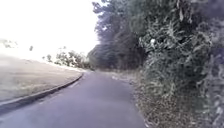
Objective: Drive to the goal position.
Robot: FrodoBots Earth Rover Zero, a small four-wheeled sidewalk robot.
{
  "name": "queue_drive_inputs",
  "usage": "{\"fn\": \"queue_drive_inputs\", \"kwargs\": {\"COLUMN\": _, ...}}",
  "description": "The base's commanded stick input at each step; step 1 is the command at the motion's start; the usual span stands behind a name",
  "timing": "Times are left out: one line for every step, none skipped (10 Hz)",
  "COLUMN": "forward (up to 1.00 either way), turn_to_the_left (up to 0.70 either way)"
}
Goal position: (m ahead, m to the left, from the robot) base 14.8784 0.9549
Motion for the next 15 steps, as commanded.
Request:
{"fn": "queue_drive_inputs", "kwargs": {"forward": 0.7, "turn_to_the_left": 0.0}}
{"fn": "queue_drive_inputs", "kwargs": {"forward": 0.7, "turn_to_the_left": 0.0}}
{"fn": "queue_drive_inputs", "kwargs": {"forward": 0.7, "turn_to_the_left": 0.06}}
{"fn": "queue_drive_inputs", "kwargs": {"forward": 0.7, "turn_to_the_left": 0.13}}
{"fn": "queue_drive_inputs", "kwargs": {"forward": 0.7, "turn_to_the_left": 0.14}}
{"fn": "queue_drive_inputs", "kwargs": {"forward": 0.7, "turn_to_the_left": 0.14}}
{"fn": "queue_drive_inputs", "kwargs": {"forward": 0.7, "turn_to_the_left": 0.01}}
{"fn": "queue_drive_inputs", "kwargs": {"forward": 0.7, "turn_to_the_left": 0.01}}
{"fn": "queue_drive_inputs", "kwargs": {"forward": 0.7, "turn_to_the_left": 0.0}}
{"fn": "queue_drive_inputs", "kwargs": {"forward": 0.7, "turn_to_the_left": 0.0}}
{"fn": "queue_drive_inputs", "kwargs": {"forward": 0.7, "turn_to_the_left": 0.0}}
{"fn": "queue_drive_inputs", "kwargs": {"forward": 0.7, "turn_to_the_left": 0.0}}
{"fn": "queue_drive_inputs", "kwargs": {"forward": 0.7, "turn_to_the_left": 0.0}}
{"fn": "queue_drive_inputs", "kwargs": {"forward": 0.7, "turn_to_the_left": 0.0}}
{"fn": "queue_drive_inputs", "kwargs": {"forward": 0.7, "turn_to_the_left": 0.0}}
